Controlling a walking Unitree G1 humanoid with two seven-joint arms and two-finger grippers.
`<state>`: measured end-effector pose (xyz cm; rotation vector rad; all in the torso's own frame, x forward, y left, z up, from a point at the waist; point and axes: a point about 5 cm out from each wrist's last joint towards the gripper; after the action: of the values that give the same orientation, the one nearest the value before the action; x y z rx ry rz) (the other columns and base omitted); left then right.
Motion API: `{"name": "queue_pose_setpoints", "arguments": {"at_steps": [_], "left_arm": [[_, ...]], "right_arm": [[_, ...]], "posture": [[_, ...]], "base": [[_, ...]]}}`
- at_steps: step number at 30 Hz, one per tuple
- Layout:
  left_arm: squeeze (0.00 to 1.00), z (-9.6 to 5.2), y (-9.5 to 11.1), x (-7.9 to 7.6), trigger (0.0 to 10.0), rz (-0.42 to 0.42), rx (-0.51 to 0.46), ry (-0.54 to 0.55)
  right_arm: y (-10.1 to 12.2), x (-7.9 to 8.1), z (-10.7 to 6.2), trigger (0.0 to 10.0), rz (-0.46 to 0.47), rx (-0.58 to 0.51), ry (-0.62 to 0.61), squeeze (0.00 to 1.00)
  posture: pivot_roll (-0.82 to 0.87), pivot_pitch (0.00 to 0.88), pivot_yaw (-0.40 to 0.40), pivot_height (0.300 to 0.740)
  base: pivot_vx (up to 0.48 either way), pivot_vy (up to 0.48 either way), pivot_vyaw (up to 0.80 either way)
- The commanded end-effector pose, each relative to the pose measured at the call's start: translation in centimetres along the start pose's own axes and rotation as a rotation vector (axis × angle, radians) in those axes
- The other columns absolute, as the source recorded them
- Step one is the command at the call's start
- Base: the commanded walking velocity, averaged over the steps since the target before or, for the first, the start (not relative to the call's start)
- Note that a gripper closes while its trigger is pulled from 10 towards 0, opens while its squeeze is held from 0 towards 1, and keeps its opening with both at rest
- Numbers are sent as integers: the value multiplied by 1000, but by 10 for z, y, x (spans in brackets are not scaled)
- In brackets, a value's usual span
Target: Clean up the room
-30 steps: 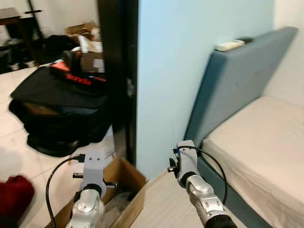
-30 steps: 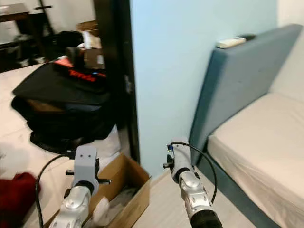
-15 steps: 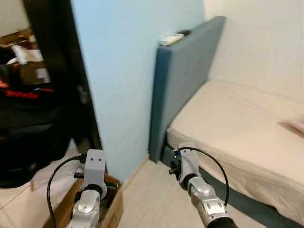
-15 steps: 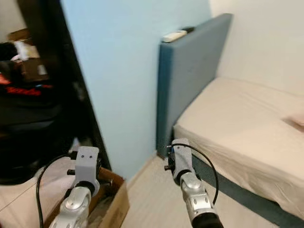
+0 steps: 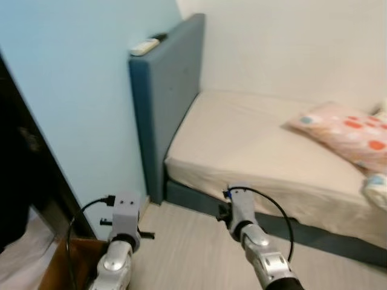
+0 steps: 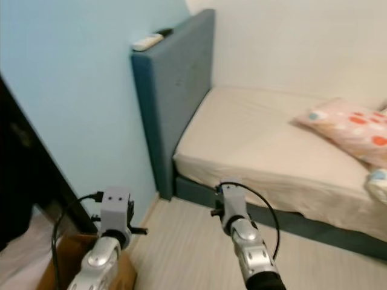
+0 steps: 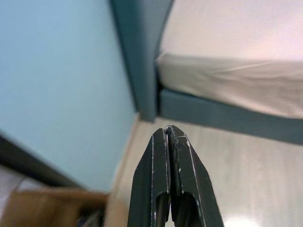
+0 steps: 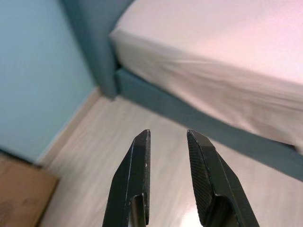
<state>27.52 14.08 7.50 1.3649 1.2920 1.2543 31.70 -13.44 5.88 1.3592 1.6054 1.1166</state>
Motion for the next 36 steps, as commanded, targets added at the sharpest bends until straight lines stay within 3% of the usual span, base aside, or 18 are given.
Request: {"name": "queue_pose_setpoints", "arguments": {"at_steps": [1, 18, 31, 36], "left_arm": [[0, -3, -5, 4, 10000, -5, 16, 11], [0, -4, -2, 0, 10000, -12, -3, -17], [0, -5, 12, 3, 10000, -51, -115, 0], [0, -9, 18, -5, 10000, -91, -144, -58]], "right_arm": [[-7, 6, -1, 10000, 29, 28, 14, 0], [-7, 6, -3, 10000, 33, 23, 22, 0], [0, 7, -5, 10000, 24, -59, 44, 0], [10, 9, -7, 10000, 26, -138, 72, 0]], "posture": [[-50, 112, -31, 740], [-49, 113, -28, 740], [-49, 114, -22, 740], [-50, 116, -18, 740]], "base": [[0, 0, -800], [0, 0, -800], [0, 0, -800], [0, 0, -480]]}}
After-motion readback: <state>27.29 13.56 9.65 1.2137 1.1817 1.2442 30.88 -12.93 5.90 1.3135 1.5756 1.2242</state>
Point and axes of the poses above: a point about 5 cm out from each wrist's last joint towards the gripper, its own z axis pointing out of the wrist towards the gripper, its own y axis along the axis of the wrist's last joint, x = y × z, and after that the axes turned 2 degrees about z, right-handed
